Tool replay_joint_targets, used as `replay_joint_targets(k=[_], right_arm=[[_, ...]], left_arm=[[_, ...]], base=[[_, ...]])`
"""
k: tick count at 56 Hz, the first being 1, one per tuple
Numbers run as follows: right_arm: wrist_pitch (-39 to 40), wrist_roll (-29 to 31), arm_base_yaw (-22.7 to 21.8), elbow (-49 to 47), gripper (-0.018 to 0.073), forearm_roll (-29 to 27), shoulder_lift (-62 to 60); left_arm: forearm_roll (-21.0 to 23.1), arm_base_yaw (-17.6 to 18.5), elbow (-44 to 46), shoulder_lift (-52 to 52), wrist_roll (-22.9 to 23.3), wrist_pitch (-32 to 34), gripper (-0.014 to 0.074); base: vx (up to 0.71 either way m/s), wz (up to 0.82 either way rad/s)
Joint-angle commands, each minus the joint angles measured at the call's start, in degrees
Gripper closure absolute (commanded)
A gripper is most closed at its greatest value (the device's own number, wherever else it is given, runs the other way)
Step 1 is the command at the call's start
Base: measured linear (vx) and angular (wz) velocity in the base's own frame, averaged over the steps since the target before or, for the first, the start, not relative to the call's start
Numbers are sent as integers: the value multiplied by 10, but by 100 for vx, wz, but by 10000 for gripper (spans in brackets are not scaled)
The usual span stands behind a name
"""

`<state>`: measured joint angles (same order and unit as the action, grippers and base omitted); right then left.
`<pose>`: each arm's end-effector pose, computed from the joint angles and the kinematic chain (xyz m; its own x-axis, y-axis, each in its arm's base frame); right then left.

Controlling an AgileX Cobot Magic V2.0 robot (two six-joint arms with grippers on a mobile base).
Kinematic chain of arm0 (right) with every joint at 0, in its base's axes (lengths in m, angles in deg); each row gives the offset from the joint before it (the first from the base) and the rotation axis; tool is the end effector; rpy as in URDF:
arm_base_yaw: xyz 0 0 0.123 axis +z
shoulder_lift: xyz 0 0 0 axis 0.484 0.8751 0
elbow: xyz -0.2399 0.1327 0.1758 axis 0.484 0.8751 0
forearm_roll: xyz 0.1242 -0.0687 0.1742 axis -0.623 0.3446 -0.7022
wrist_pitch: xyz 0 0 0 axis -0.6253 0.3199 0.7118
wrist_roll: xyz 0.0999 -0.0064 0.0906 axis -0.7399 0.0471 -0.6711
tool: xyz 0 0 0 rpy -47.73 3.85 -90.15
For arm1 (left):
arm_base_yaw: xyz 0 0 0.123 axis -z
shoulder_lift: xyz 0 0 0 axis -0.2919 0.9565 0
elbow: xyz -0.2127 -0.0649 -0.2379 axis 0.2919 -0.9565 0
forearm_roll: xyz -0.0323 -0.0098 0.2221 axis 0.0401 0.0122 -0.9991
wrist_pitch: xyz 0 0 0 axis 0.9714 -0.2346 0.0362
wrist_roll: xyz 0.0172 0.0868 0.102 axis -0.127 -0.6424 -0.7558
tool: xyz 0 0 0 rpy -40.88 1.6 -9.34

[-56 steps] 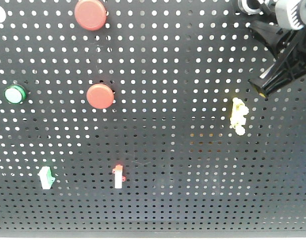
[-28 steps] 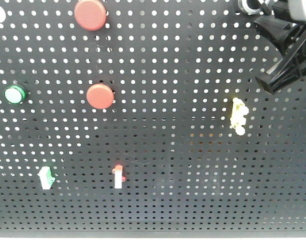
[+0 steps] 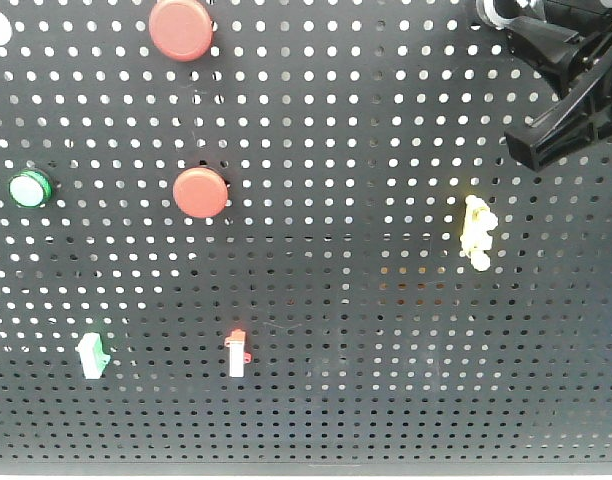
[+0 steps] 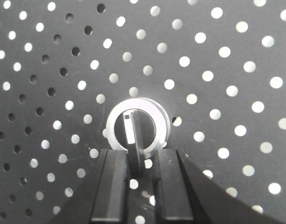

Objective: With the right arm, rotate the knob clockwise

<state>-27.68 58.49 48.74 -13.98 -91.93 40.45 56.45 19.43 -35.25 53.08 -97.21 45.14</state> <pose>0.2287 0.0836 0.5483 0.3150 -0.4790 -0.8194 -0.2065 0.8081 -0.5517 0.0312 -0.0017 0.2148 0.1316 0.2675 -0.9545 0.0101 0.9625 0.2711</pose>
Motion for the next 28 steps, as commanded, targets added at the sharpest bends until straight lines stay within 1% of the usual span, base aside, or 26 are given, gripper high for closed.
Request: replay_joint_targets(k=[1,8,18,24,28], right_arm=[[51,-4,-4,-18,326,-4,-12],[51,-4,-4,-18,326,-8,-12],[51,-4,-4,-18,336,-33,-11],[48,-4,-4,-18,390,-52,-6],[40,-4,-4,-18,459,-56,-4]], left_arm=[[3,5,-19,10,2,45,603],[3,5,-19,10,2,45,603],[3,5,-19,10,2,45,603],[3,5,-19,10,2,45,603],[3,5,-19,10,2,45,603]], base=[[0,0],[0,0],[0,0],[0,0],[0,0]])
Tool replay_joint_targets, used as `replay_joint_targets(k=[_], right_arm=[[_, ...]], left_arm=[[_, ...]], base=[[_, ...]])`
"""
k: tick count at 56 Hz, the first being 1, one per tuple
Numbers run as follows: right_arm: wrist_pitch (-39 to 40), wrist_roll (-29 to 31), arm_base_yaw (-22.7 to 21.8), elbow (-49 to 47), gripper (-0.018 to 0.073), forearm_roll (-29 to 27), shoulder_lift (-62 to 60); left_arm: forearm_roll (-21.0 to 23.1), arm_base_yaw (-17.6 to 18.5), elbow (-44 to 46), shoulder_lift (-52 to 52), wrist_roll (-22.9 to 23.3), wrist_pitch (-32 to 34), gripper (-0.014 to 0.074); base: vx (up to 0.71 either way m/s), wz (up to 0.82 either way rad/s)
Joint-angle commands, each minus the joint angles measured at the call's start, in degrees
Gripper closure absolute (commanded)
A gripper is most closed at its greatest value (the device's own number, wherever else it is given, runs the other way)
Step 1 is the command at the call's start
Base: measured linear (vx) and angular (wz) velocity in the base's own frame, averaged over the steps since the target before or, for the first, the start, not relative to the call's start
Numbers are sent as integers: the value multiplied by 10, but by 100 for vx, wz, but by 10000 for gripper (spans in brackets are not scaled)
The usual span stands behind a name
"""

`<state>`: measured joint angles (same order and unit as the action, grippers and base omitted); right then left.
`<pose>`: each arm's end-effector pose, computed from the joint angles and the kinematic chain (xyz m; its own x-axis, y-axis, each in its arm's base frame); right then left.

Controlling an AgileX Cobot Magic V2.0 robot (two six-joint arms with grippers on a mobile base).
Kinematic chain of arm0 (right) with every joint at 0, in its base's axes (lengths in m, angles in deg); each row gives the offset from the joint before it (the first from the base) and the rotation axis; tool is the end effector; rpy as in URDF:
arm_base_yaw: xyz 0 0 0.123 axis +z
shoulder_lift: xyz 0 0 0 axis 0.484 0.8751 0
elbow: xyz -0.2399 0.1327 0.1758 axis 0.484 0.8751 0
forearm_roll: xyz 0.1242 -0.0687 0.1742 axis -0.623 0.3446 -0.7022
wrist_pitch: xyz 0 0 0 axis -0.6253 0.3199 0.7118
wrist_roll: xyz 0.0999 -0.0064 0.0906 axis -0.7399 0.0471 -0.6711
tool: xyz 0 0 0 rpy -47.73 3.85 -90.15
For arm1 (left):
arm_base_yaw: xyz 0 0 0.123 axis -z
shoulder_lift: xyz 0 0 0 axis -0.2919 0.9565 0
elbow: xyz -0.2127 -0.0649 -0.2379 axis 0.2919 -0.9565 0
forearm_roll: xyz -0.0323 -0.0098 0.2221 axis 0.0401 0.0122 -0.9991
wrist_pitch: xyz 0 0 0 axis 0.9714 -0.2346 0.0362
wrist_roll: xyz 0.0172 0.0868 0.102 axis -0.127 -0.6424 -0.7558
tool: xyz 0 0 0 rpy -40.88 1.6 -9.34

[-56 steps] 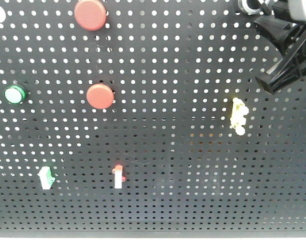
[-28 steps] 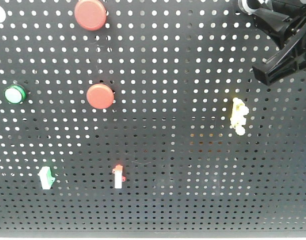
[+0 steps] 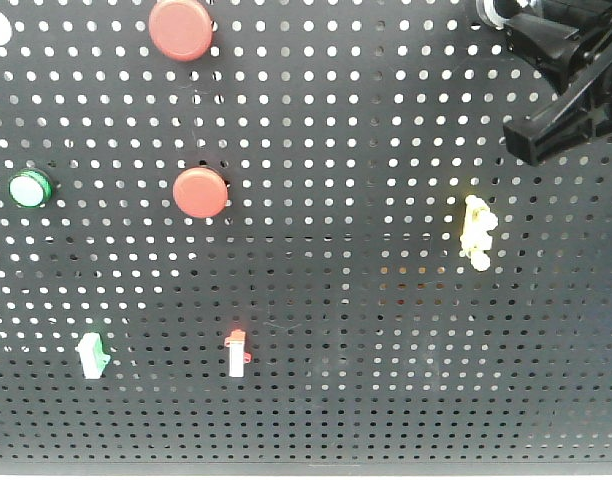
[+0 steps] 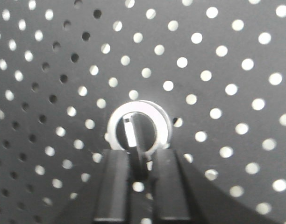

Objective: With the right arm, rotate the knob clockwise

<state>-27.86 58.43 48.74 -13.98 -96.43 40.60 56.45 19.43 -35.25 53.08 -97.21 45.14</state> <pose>0.2292 0.0857 0.5474 0.3000 -0.4132 -0.8598 -0.2431 0.8385 -0.4877 0.0312 -0.0017 0.2148 0.1316 0.2675 -0.9545 0.0101 0.9625 0.2711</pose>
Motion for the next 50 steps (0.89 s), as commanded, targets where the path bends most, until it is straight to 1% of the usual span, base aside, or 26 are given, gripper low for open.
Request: replay_joint_targets(k=[1,6,14,25,35,40,50], right_arm=[[40,-3,-4,-18,474,-12,-5],[36,-3,-4,-18,573,-21,-5],[36,-3,-4,-18,569,-74,-11],[36,-3,-4,-18,567,-190,-10],[42,-3,-4,-18,567,-279,-10],[46,-3,-4,-18,567,-313,-9],[62,-5,-4,-18,567,-414,0]], left_arm=[[3,5,-19,10,2,45,603],[3,5,-19,10,2,45,603],[3,5,-19,10,2,45,603],[3,5,-19,10,2,45,603],[3,5,-19,10,2,45,603],[3,5,-19,10,2,45,603],[3,5,-19,10,2,45,603]], base=[[0,0],[0,0],[0,0],[0,0],[0,0],[0,0],[0,0]])
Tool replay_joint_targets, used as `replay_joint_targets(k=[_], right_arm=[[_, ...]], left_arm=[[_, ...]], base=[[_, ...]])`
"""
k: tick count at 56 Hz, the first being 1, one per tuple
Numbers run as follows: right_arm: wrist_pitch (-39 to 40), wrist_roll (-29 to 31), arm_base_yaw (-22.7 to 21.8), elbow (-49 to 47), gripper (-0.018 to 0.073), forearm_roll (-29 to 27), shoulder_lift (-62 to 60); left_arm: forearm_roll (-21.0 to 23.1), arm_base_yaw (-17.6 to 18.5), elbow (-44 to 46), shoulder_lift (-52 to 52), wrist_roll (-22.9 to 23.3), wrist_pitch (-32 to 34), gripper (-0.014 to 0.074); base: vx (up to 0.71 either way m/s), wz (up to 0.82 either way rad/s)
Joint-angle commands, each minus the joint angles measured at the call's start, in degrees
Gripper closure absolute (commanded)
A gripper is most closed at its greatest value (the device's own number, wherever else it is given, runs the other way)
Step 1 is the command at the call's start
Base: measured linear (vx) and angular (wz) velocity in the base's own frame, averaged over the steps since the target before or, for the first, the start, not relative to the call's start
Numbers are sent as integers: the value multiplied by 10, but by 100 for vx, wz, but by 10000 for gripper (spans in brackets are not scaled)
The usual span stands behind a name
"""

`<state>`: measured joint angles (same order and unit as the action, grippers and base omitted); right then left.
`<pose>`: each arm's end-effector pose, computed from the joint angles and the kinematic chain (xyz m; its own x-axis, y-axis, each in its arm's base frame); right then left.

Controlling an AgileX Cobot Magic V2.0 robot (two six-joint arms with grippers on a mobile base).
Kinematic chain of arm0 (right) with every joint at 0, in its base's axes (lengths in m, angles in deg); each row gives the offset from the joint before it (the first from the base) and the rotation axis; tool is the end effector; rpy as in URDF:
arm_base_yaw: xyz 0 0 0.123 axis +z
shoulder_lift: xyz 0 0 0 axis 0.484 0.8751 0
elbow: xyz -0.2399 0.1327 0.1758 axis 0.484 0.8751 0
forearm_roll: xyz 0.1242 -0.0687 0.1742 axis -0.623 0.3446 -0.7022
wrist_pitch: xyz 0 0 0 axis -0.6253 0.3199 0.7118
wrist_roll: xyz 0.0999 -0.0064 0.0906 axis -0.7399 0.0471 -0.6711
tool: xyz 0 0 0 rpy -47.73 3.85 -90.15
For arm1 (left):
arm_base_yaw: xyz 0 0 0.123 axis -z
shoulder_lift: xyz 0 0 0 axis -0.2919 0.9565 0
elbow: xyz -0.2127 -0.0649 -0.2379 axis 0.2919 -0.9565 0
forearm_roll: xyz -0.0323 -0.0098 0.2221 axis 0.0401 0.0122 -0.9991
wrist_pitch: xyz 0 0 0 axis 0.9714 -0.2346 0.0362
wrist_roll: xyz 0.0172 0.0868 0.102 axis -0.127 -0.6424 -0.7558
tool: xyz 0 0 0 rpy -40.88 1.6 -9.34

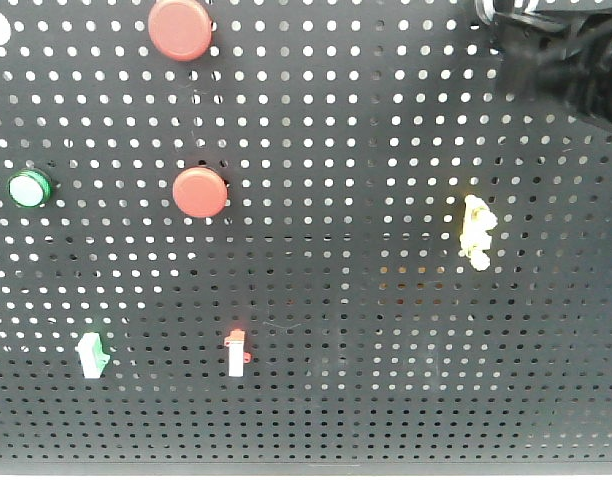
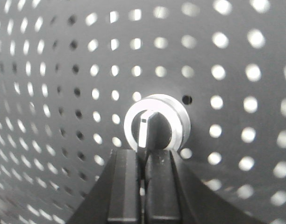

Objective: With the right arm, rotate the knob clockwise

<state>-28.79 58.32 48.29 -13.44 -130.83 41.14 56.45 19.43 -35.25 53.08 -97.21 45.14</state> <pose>0.2287 0.0975 0.5455 0.1140 0.1276 -0.9852 -0.4517 0.8899 0.0630 0.0312 -0.0017 0.2148 0.1316 0.2675 -0.9545 0.0101 0.9625 0.2711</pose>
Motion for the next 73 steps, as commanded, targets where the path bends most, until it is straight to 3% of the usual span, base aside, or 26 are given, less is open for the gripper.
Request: replay_joint_targets(k=[1,17,26,43,61,66,73], right_arm=[[73,-4,0,-23,567,-78,-5],[76,-4,0,-23,567,-234,-1],[78,-1,0,-23,567,-271,-1],[47,60,0,-23,565,-271,-9],[10,320,-1,-22,565,-264,-72],[2,356,-1,-22,565,-229,-100],[-3,338,-1,-22,565,-138,-132]], left_arm=[[3,5,-19,10,2,45,603],[3,5,-19,10,2,45,603],[3,5,-19,10,2,45,603],[3,5,-19,10,2,45,603],[3,5,-19,10,2,45,603],[3,5,-19,10,2,45,603],[3,5,-19,10,2,45,603]], base=[[0,0],[0,0],[0,0],[0,0],[0,0],[0,0],[0,0]])
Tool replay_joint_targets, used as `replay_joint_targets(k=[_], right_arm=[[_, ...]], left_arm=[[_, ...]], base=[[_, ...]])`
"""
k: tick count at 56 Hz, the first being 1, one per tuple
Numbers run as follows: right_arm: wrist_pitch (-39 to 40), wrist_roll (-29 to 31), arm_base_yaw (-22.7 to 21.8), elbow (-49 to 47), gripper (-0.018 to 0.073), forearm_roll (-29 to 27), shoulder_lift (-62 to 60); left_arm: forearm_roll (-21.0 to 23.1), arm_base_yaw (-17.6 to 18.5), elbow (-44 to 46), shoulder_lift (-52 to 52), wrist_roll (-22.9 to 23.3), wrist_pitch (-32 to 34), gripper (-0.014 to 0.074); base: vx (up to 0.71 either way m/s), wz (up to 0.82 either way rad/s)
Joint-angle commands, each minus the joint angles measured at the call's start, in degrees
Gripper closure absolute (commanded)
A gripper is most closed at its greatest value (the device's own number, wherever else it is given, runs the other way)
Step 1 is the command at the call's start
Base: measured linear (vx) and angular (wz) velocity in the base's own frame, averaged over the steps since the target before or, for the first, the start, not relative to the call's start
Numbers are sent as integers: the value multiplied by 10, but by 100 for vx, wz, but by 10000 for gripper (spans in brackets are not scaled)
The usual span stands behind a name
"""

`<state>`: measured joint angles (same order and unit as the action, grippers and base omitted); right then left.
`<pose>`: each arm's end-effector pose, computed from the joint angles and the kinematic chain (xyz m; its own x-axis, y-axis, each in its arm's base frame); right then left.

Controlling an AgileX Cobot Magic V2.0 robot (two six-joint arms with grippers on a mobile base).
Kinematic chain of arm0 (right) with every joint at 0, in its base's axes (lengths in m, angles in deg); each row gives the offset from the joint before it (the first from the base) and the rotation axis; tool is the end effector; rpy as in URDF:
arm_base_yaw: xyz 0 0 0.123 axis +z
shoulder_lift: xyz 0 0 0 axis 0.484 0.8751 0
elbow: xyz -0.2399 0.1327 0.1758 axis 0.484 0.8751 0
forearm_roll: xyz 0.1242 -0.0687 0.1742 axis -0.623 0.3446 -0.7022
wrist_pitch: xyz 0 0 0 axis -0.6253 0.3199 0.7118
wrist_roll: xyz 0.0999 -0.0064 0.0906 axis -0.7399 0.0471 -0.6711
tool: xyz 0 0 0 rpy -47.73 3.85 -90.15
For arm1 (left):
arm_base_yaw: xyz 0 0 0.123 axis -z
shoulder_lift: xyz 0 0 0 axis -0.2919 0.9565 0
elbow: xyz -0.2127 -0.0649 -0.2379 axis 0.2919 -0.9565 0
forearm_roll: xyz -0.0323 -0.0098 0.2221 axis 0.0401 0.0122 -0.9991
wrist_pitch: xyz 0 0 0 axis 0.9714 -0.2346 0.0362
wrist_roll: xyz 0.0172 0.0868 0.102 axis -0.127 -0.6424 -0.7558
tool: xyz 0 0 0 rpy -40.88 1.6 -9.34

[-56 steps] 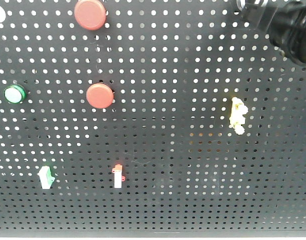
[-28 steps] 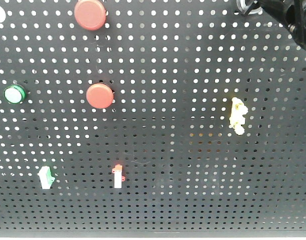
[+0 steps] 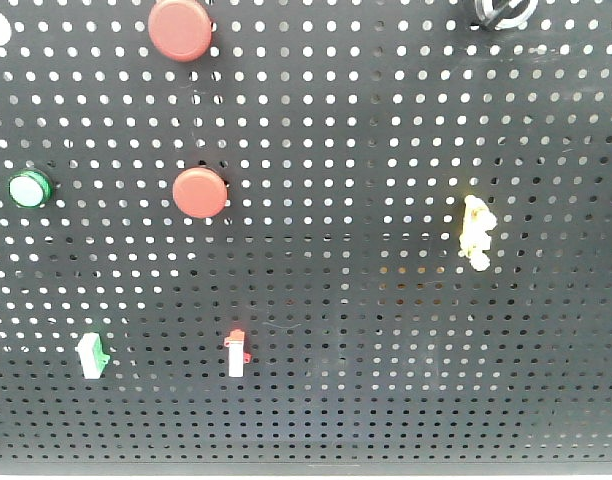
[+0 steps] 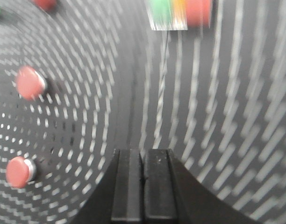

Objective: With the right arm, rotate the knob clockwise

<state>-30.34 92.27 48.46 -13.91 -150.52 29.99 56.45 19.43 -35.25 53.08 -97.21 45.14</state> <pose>0.1402 0.0757 0.5920 0.4417 -0.0164 -0.8970 -0.4184 0.8807 -0.2221 0.0312 -0.0017 0.2148 0.1316 0.2675 -0.9545 0.0101 0.9625 0.2711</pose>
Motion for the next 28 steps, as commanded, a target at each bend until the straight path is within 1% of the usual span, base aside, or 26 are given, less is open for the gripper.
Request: replay_joint_targets(k=[1,4,9,11,12,13,14,16,19,23,25,26,28], right_arm=[[10,-6,-3,-17,565,71,-22],[-6,-34,-3,-17,565,128,-29],[-44,-107,-3,-17,565,240,-29],[-68,-155,-3,-17,565,319,-29],[-77,-173,-3,-17,565,343,-29],[-88,-202,-3,-17,565,380,-29],[-99,-223,-3,-17,565,403,-29],[-117,-288,-3,-17,565,475,-29],[-142,-369,-3,-17,565,559,-29],[-184,-496,-3,-17,565,688,-31],[-208,-549,-3,-17,565,743,-33],[-219,-568,-3,-17,565,753,-34],[-243,-611,-3,-17,565,809,-34]], left_arm=[[3,5,-19,10,2,45,603],[3,5,-19,10,2,45,603],[3,5,-19,10,2,45,603],[3,5,-19,10,2,45,603],[3,5,-19,10,2,45,603],[3,5,-19,10,2,45,603],[3,5,-19,10,2,45,603],[3,5,-19,10,2,45,603],[3,5,-19,10,2,45,603],[3,5,-19,10,2,45,603],[3,5,-19,10,2,45,603],[3,5,-19,10,2,45,603],[3,5,-19,10,2,45,603]], base=[[0,0],[0,0],[0,0],[0,0],[0,0],[0,0],[0,0],[0,0],[0,0],[0,0],[0,0],[0,0],[0,0]])
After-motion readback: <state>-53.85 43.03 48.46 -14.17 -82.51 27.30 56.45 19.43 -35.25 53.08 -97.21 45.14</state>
